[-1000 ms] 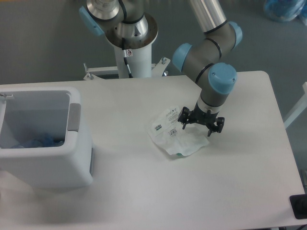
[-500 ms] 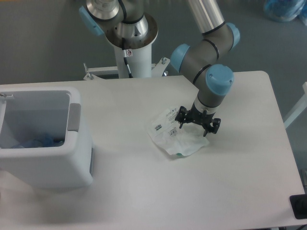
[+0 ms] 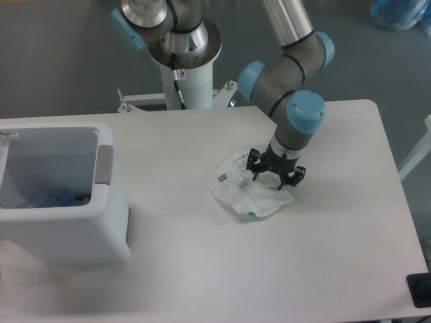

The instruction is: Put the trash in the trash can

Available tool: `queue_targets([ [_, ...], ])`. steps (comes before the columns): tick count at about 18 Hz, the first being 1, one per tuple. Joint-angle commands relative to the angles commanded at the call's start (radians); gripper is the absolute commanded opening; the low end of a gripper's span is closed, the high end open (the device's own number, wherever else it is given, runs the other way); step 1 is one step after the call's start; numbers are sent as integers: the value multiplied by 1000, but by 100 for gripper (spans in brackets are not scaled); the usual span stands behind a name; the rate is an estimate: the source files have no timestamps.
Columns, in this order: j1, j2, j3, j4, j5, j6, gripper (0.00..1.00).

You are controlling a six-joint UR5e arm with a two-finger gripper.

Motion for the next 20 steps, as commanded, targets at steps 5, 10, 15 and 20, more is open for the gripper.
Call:
queue_targets([
  [5,5,0,-6,-2,0,0,23],
  [10,5,17,-6,-12,0,-2,7],
  [15,3,47,12,-9,-11,0,3],
  [20,0,113,77,-2,-138,-12,3],
])
